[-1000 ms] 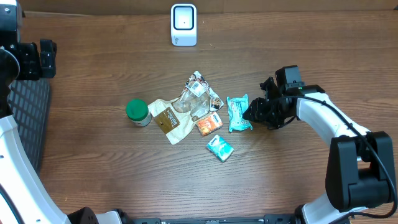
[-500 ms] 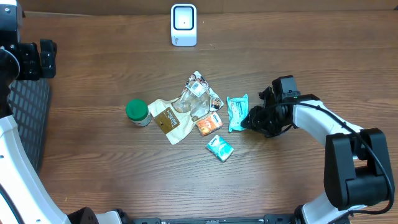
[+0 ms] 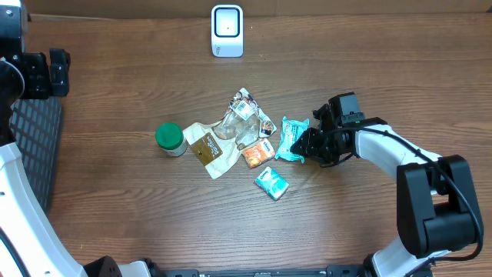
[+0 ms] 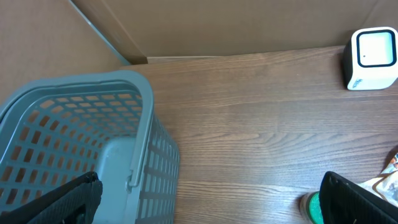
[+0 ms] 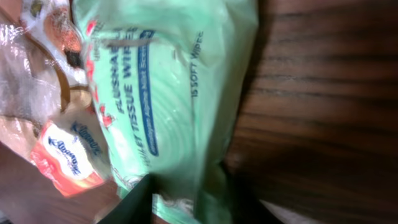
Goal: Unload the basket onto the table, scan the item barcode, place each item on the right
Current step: 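Lift the wipes pack with the right gripper and turn it upright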
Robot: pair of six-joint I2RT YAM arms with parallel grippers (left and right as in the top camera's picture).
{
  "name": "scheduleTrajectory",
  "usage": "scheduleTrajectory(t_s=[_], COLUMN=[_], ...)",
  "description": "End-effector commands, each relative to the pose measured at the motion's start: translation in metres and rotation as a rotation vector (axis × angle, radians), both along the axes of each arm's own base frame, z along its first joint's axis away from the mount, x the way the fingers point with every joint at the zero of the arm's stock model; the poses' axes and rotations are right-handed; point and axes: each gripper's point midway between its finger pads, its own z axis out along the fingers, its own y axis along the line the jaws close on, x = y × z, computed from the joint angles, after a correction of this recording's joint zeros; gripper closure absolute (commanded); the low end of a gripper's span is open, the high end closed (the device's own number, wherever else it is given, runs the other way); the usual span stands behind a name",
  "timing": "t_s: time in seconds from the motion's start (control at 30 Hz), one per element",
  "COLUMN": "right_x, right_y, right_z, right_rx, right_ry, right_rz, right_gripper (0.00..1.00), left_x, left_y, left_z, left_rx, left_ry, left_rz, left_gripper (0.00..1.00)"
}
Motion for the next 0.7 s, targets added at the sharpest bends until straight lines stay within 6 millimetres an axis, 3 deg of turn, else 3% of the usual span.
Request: scheduleTrajectory(t_s=[0.0, 0.03, 0.17, 0.37, 0.53, 0.67], right_x=[-0.004, -0.004, -0.002, 0.009, 0.005, -0.011], right_y=[-0.004, -0.004, -0.004, -0.013, -0.045, -0.079], right_z=[-0.010, -0.010, -0.007, 0.044, 0.093, 0.106], right_rx=[-0.031, -0.033, -0.031, -0.090, -0.336, -0.593], right_ry=[0.026, 0.030, 0.026, -0.020, 0.018, 0.072], right_rz=[-0.017, -0.025, -0.026, -0.044, -0.069, -0.145], right_gripper=[0.87, 0.96, 0.96, 0.96, 0.96, 0.96], left_x=[-0.001, -0.001, -0.001, -0.001, -0.001, -0.001], left_y=[0.001, 0.001, 0.001, 0.001, 0.001, 0.001], left_z=[0.002, 0.002, 0.002, 0.002, 0.002, 0.002], left_rx=[0.012, 0.012, 0.012, 0.012, 0.012, 0.012], left_ry=[-0.004, -0.004, -0.004, -0.004, -0.004, -0.004], left_rz=[-0.006, -0.006, -0.006, -0.006, -0.006, -0.006], left_gripper=[0.00, 0.00, 0.00, 0.00, 0.01, 0.01])
